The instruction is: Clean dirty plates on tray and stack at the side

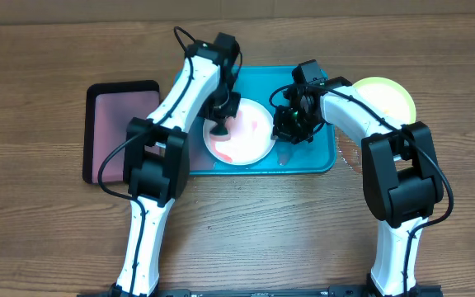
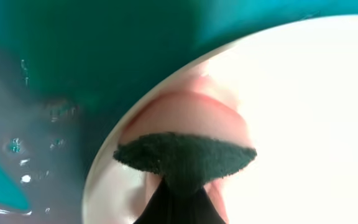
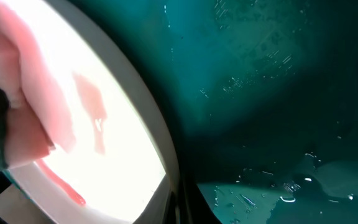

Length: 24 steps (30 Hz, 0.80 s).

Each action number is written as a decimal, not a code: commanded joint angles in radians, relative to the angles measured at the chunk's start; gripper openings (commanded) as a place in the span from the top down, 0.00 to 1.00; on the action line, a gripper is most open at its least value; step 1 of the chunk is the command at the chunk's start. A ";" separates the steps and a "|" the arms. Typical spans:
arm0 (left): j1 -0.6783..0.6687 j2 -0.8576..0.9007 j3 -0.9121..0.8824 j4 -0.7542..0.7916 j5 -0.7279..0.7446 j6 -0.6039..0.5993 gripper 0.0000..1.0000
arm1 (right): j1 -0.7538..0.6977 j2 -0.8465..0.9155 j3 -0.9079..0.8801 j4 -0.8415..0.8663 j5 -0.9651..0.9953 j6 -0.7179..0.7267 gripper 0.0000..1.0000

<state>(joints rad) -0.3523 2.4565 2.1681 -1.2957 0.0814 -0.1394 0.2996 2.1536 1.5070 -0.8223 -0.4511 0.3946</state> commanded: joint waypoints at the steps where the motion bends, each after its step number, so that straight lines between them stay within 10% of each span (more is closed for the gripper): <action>1: 0.032 0.019 0.177 -0.039 0.140 0.046 0.96 | 0.000 0.002 -0.003 0.008 0.060 -0.010 0.93; 13: 0.084 0.020 0.290 -0.093 0.068 0.044 0.96 | 0.029 0.002 -0.003 0.087 0.098 -0.002 0.69; 24: 0.084 0.023 0.286 -0.093 -0.060 0.001 0.96 | 0.053 0.002 -0.003 0.057 0.186 0.002 0.96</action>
<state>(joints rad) -0.2619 2.4779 2.4577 -1.3884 0.0692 -0.1276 0.3473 2.1509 1.5070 -0.7479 -0.3256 0.3969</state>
